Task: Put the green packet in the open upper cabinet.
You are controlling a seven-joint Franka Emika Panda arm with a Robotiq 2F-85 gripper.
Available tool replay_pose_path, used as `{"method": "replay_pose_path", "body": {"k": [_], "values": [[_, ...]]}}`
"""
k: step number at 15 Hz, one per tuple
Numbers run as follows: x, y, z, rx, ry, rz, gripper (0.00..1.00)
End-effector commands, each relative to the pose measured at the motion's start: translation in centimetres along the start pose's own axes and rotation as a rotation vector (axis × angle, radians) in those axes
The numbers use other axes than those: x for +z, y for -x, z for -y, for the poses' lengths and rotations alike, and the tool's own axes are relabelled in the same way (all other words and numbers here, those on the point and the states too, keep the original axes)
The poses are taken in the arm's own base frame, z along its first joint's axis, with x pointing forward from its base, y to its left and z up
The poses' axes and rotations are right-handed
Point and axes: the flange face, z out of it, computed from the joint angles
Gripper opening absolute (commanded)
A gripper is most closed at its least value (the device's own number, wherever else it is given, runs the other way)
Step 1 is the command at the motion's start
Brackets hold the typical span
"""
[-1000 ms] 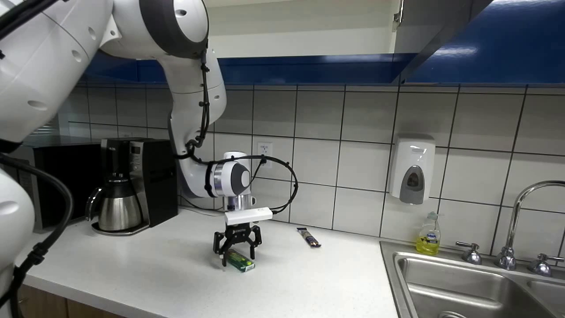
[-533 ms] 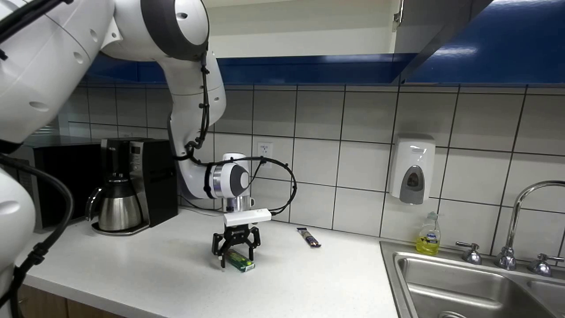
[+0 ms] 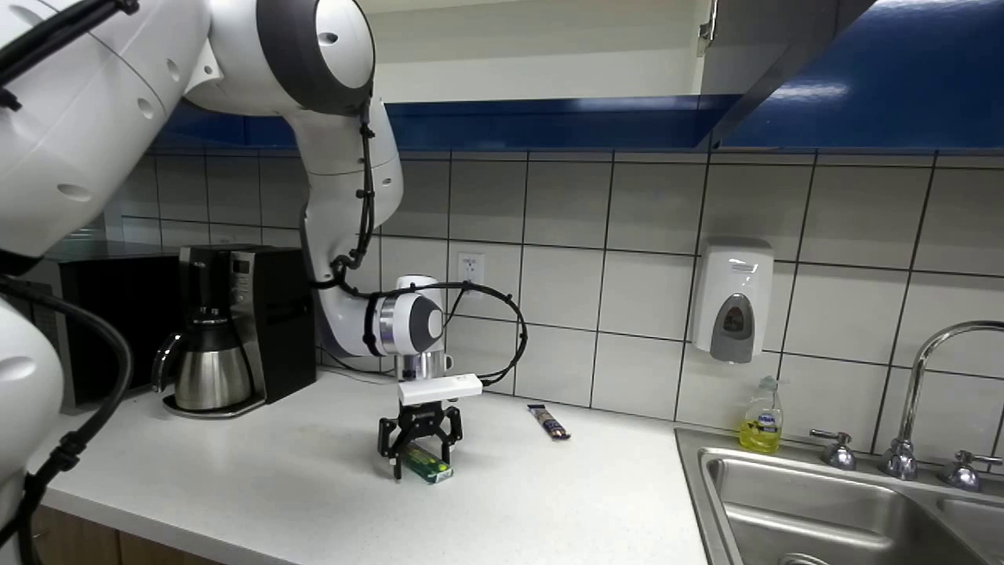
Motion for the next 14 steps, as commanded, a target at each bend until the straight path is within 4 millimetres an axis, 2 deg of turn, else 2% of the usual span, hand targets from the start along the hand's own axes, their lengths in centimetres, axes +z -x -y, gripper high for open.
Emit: {"method": "replay_pose_path", "body": {"k": [1,7,11,14], "values": [[0.1,-0.3,-0.6,-0.025,0.007,0.012,0.65],[-0.3,-0.6,-1.0,-0.02,0.012,0.001,0.19],[-0.3,-0.8,-1.0,-0.006,0.007,-0.001,0.16],[-1.4,-0.7,-0.9,0.012,0.01,-0.009,0.16]]}}
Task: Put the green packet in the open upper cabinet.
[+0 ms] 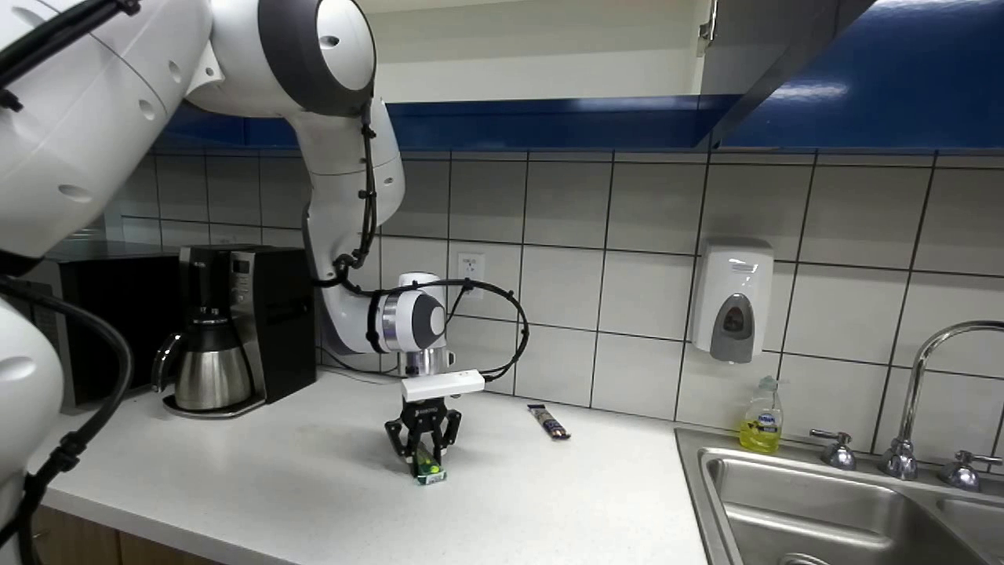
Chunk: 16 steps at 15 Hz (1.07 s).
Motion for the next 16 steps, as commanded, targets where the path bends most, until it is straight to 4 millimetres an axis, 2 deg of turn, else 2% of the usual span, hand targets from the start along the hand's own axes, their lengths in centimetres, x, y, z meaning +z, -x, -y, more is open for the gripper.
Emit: {"method": "replay_pose_path", "body": {"k": [1,10,16], "values": [[-1.5,-0.3,-0.1,0.011,0.002,-0.004,0.16],[-5.5,-0.3,0.8,0.036,0.043,-0.028,0.16],[-6.1,0.1,2.8,0.21,0.006,-0.083,0.16]]}}
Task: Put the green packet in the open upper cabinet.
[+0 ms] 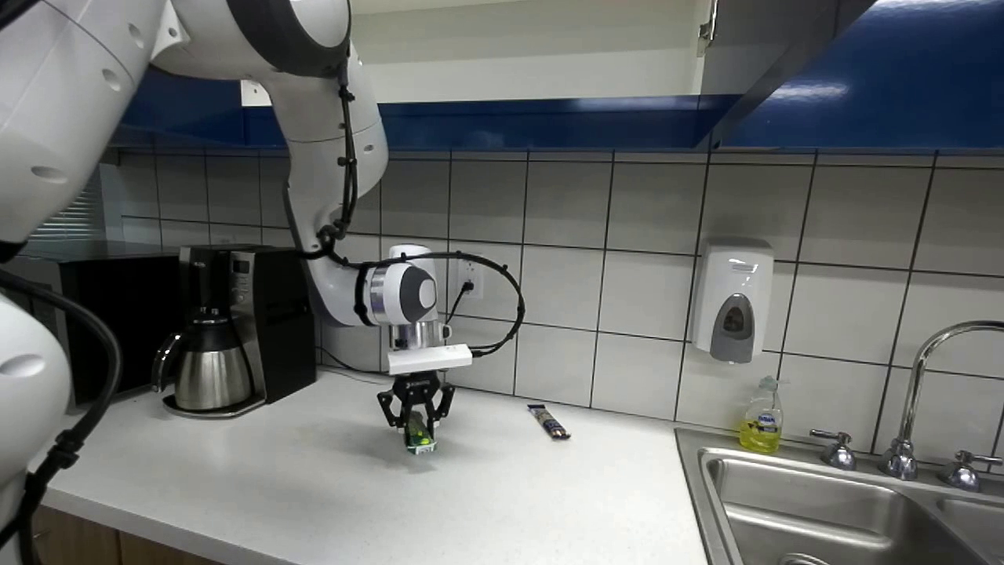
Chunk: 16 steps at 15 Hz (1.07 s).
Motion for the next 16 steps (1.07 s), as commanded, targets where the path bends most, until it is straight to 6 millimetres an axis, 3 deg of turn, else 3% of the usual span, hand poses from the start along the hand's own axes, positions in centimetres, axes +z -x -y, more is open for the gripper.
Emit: {"method": "replay_pose_path", "body": {"k": [1,9,16], "values": [[-1.2,1.0,2.2,0.155,-0.035,-0.046,0.16],[-2.8,2.8,6.7,0.532,-0.105,-0.176,0.16],[-5.6,4.9,10.8,0.651,-0.105,-0.162,0.16]]}}
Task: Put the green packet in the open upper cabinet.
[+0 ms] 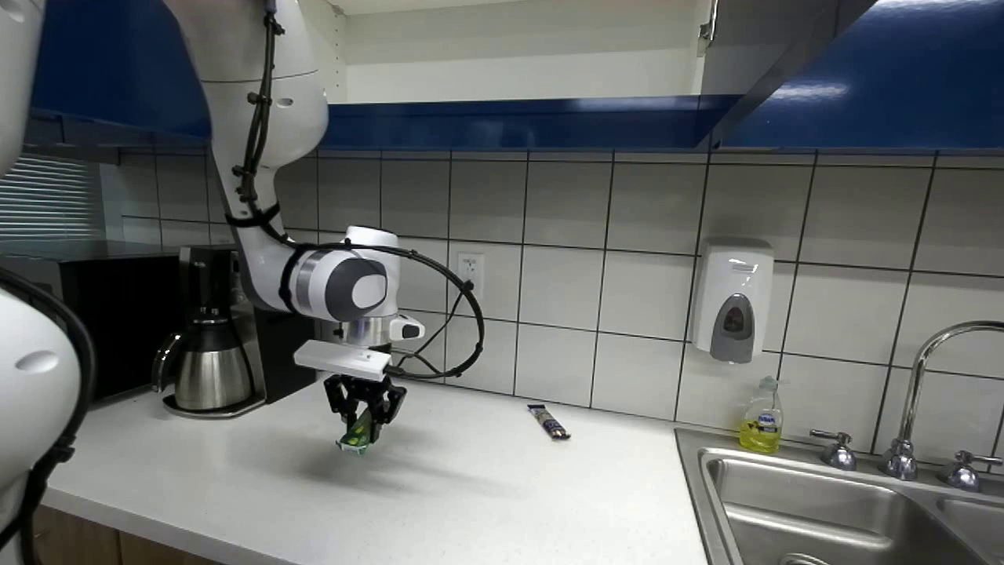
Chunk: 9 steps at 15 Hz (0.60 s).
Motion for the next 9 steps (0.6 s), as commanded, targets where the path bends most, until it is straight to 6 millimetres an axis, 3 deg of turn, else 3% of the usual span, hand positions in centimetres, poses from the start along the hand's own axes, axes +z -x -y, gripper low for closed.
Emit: {"method": "replay_pose_path", "body": {"k": [1,9], "values": [[-3.3,2.7,1.9,0.053,0.015,-0.02,0.16],[-10.8,6.8,5.9,0.079,0.041,-0.104,0.16]]}}
